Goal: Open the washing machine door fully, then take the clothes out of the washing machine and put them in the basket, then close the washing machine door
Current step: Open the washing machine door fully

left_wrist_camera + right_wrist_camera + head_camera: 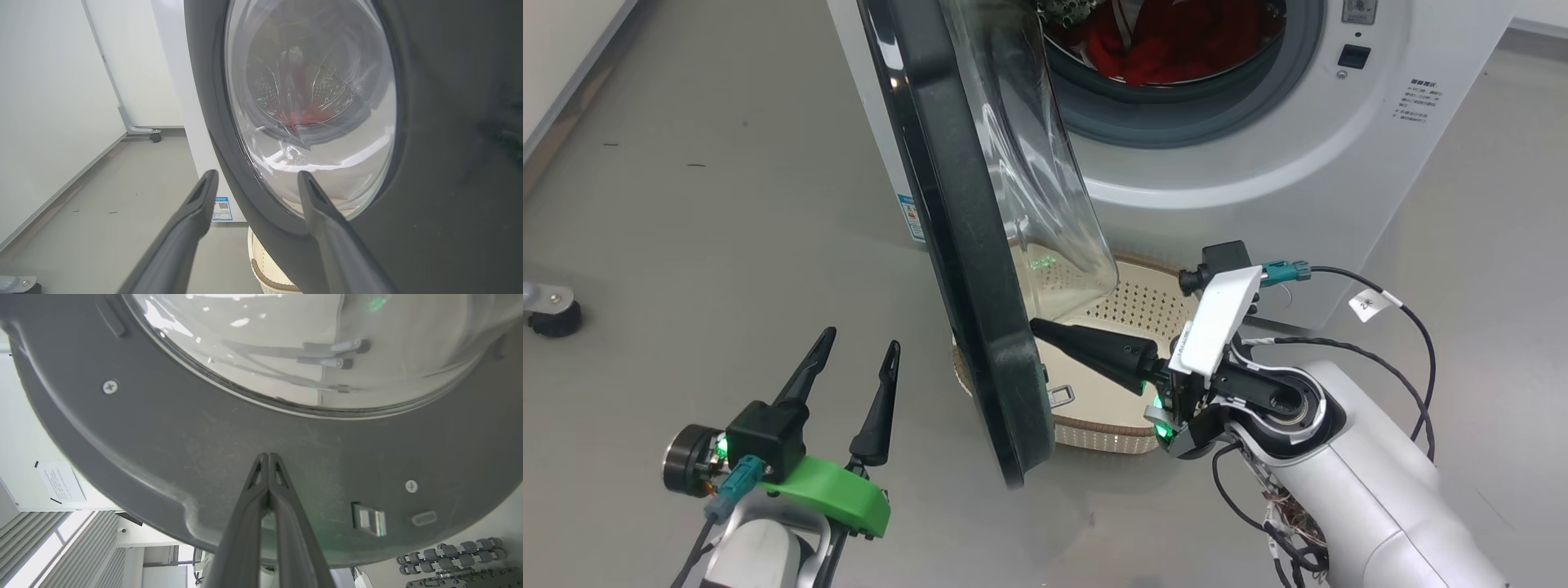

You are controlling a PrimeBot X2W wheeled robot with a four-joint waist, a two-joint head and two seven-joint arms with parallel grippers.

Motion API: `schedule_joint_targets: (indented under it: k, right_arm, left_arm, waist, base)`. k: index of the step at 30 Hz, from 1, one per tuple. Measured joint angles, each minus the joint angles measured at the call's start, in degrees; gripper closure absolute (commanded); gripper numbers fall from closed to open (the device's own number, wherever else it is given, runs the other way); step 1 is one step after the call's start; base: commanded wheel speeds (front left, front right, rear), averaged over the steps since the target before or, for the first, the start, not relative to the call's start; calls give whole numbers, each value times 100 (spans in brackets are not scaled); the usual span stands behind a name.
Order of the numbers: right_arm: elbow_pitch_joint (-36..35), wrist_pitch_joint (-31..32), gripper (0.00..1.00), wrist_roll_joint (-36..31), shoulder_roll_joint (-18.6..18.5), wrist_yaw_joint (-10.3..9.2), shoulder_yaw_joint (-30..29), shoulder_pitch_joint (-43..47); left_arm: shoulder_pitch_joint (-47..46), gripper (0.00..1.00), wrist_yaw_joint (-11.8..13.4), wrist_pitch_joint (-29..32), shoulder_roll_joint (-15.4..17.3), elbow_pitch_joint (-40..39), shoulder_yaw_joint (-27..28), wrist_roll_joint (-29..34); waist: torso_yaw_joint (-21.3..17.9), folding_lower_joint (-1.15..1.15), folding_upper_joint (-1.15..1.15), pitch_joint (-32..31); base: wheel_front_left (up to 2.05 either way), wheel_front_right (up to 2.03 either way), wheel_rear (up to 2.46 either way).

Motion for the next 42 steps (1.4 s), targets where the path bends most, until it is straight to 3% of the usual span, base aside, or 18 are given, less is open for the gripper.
schedule_joint_targets:
  k: [9,12,13,17,23,34,42]
  right_arm:
    - [-301,-530,100,-136,19,1,-587,176]
    - [-409,-747,33,-259,4,1,-818,356]
    - [-452,-808,0,-301,-10,1,-869,408]
    - [-665,-1193,0,-458,-93,1,-1187,691]
    - [-766,-2006,0,-1280,-372,1,-1454,1241]
    - [-775,-3908,0,-3322,-965,1,-1622,1778]
    - [-444,-5394,0,-5377,-1537,-71,-1543,1882]
  left_arm:
    - [42,0,46,0,-9,-73,78,-8]
    - [47,0,51,1,-13,-89,105,-8]
    - [53,0,51,1,-13,-93,129,-8]
    - [82,0,51,1,-15,-93,126,-8]
    - [103,0,51,1,-15,-100,168,-7]
    - [166,0,51,0,-11,-96,160,0]
    - [196,0,51,1,-11,-83,166,1]
  waist:
    - [-67,0,0,13]
    - [-101,0,0,16]
    - [-119,0,0,14]
    - [-187,0,0,-12]
    - [-285,0,0,-66]
    - [-383,0,0,-161]
    - [-413,0,0,-205]
  base:
    - [0,0,0]
    - [0,0,0]
    - [0,0,0]
    - [0,0,0]
    - [0,0,0]
    - [0,0,0]
    - [0,0,0]
